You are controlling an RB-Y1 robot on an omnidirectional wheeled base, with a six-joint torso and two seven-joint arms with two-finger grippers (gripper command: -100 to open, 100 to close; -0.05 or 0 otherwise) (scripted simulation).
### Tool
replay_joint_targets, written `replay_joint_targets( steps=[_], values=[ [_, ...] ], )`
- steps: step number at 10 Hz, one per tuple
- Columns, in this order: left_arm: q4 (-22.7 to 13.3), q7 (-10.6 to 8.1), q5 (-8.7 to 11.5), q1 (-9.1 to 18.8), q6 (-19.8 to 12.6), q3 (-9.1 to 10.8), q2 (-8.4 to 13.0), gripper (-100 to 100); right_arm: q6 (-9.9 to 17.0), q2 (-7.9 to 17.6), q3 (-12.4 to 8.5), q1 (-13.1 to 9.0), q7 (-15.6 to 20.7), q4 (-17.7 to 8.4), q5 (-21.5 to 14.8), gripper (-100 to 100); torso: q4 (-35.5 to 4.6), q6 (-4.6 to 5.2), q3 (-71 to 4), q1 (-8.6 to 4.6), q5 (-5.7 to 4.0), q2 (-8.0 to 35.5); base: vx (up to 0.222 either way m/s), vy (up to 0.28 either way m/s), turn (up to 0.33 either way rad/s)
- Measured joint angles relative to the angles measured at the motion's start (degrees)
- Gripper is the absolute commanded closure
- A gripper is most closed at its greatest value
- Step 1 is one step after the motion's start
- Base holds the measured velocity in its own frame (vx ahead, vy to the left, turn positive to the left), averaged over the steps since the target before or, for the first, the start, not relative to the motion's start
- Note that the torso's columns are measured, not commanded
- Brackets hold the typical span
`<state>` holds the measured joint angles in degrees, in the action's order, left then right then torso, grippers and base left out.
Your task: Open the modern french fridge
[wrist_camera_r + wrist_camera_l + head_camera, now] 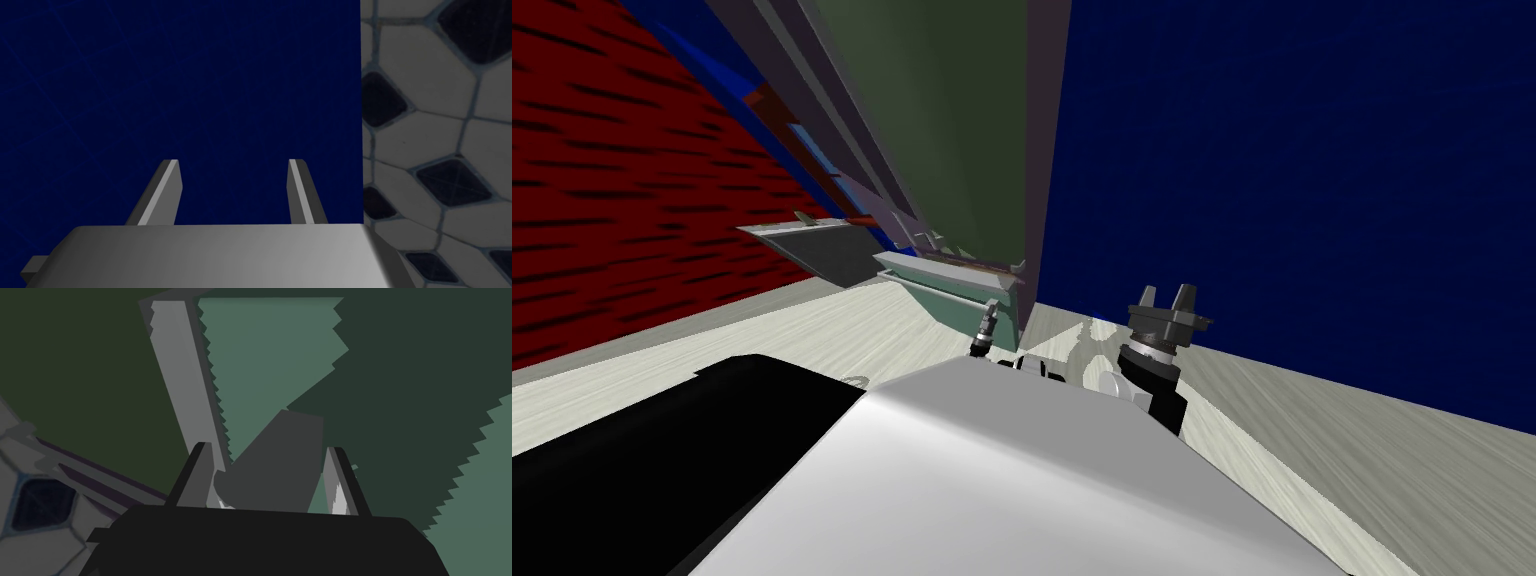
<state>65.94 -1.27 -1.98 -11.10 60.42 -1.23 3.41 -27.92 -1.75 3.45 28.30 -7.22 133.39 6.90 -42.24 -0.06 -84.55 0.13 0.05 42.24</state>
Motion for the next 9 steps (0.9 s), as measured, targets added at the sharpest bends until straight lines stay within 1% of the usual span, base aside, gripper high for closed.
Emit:
replay_joint_targets(
  steps=[1,2,3,4,7,9],
  values=[
    [-1.53,-0.51,-0.84,1.42,0.11,0.60,-0.27,100,0.00,0.00,0.00,0.00,0.00,0.00,0.00,0,0.01,0.02,-0.10,0.00,-0.01,-0.14,-0.164,0.011,0.081],
    [-2.09,-1.11,-1.70,2.42,-0.23,1.08,-0.49,100,0.00,0.00,0.00,0.00,0.00,0.00,0.00,0,-0.03,-0.02,-0.07,0.02,-0.04,-0.04,-0.146,0.010,0.066],
    [-3.21,-1.65,-2.38,3.71,-0.34,1.59,-0.59,100,0.00,0.00,0.00,0.01,0.00,0.00,0.00,0,-0.05,-0.05,-0.06,0.05,-0.04,-0.03,-0.061,0.000,0.008],
    [-3.42,-1.76,-2.47,3.78,-0.38,1.64,-0.60,100,0.00,0.00,0.00,0.01,0.00,0.00,0.00,0,-0.03,0.01,-0.15,-0.01,-0.04,-0.19,-0.120,0.010,0.019],
    [-2.46,-2.15,-2.62,3.27,-0.21,1.33,-0.39,100,0.00,0.00,0.00,0.00,0.00,0.00,0.00,0,-0.03,0.00,0.14,-0.02,0.02,0.26,-0.199,0.020,0.031],
    [-2.33,-2.34,-2.70,2.72,-0.41,1.18,-0.34,100,0.00,0.00,0.00,0.01,0.00,0.00,0.00,0,-0.07,0.08,-0.18,-0.13,-0.09,-0.28,-0.114,0.017,0.015]
  ],
)
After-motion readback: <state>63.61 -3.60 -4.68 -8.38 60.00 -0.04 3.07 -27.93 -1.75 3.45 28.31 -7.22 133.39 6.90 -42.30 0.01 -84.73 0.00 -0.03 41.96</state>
